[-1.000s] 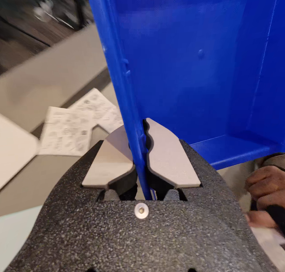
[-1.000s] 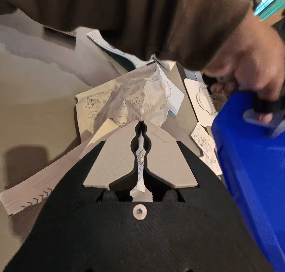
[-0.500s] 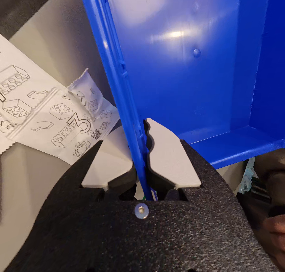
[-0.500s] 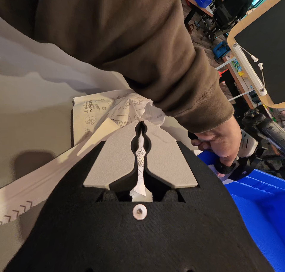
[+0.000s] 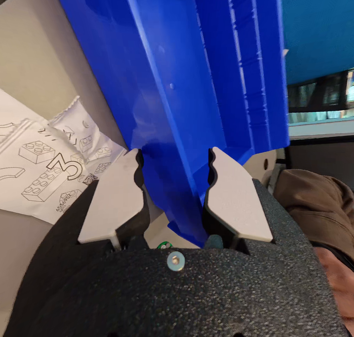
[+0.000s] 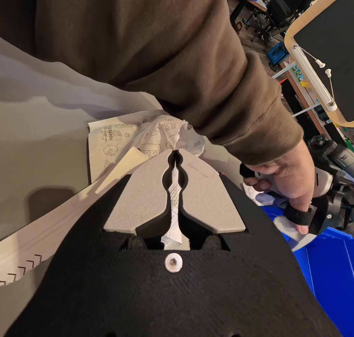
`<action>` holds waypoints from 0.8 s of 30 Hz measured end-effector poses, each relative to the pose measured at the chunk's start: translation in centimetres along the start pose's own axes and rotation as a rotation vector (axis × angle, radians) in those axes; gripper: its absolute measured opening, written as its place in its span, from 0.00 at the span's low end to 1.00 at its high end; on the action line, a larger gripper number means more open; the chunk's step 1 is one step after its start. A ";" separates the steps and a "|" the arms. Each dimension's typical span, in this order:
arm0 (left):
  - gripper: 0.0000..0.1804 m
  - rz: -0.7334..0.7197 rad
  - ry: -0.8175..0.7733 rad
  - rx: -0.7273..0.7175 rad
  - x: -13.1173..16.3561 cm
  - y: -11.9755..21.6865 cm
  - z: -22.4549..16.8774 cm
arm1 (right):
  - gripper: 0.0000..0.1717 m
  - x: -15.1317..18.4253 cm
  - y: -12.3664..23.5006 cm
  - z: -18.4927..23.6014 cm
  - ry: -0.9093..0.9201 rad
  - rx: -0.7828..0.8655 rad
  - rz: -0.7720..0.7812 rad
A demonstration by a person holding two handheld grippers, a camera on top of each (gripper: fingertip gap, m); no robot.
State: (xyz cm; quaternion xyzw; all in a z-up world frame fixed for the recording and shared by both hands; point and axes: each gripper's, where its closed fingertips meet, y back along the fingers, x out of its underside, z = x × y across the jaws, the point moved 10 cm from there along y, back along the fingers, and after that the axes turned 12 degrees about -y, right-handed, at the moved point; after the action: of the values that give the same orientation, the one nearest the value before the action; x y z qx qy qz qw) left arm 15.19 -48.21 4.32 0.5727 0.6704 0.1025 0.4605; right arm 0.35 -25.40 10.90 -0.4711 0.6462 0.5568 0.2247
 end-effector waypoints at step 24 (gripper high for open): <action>0.35 -0.443 -0.355 0.051 14.1 20.3 -7.5 | 0.00 0.3 -3.2 -5.6 -0.226 -0.160 0.089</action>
State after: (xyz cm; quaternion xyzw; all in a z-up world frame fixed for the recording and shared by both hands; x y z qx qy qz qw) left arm 24.51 -26.54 14.92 0.4326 0.6905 -0.1193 0.5673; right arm 4.29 -30.51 10.64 -0.3928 0.5908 0.6652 0.2328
